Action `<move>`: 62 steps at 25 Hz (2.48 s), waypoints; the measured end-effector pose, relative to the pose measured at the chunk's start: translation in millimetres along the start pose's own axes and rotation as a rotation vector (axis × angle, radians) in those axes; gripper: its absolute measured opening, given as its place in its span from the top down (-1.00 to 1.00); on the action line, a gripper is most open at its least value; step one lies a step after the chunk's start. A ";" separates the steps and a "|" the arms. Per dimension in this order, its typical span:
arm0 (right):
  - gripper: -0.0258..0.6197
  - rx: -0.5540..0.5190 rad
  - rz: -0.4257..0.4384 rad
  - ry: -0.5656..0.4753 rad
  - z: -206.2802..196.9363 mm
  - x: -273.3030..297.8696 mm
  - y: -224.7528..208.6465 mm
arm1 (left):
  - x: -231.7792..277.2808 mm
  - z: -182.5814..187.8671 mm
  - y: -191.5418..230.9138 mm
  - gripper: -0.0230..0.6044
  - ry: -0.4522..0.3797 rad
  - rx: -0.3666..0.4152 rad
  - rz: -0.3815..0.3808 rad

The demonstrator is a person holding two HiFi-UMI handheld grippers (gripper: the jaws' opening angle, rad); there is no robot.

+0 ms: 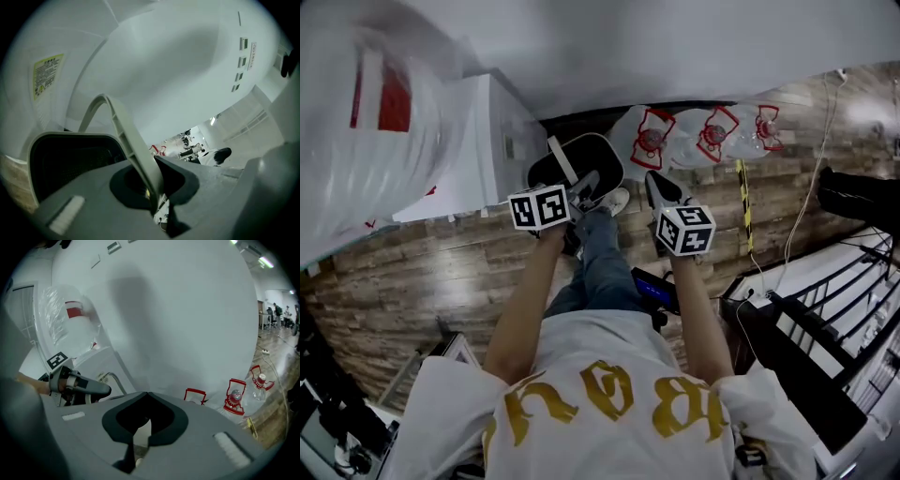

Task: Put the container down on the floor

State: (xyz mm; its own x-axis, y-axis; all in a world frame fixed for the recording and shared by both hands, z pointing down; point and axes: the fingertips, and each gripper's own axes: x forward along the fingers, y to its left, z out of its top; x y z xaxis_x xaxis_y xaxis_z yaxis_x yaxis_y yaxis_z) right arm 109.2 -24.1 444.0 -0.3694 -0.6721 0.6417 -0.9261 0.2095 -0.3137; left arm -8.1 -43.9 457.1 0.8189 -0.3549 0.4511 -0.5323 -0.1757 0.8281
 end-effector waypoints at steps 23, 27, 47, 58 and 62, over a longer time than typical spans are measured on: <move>0.84 -0.120 0.272 0.257 -94.1 103.4 5.4 | 62.2 -19.8 139.0 0.85 0.051 0.001 0.226; 0.84 -0.168 0.308 0.284 -108.0 123.9 3.3 | 74.3 -28.0 163.8 0.85 0.065 -0.002 0.263; 0.84 -0.124 0.364 0.374 -200.6 214.7 -3.3 | 139.6 -55.0 291.4 0.85 0.098 0.019 0.379; 0.84 -0.144 0.375 0.411 -223.8 258.3 -15.2 | 169.0 -48.9 347.1 0.85 0.040 0.043 0.461; 0.84 -0.119 0.384 0.429 -230.0 259.9 -19.0 | 175.6 -54.4 363.1 0.85 0.063 0.050 0.495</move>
State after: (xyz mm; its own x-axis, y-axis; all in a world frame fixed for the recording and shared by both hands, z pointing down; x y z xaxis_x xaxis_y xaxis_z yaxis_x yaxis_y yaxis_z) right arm 13.1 -39.3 777.7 -0.6555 -0.1902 0.7309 -0.7127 0.4760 -0.5153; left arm -45.9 -120.0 855.1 0.4763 -0.3512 0.8061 -0.8685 -0.0448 0.4936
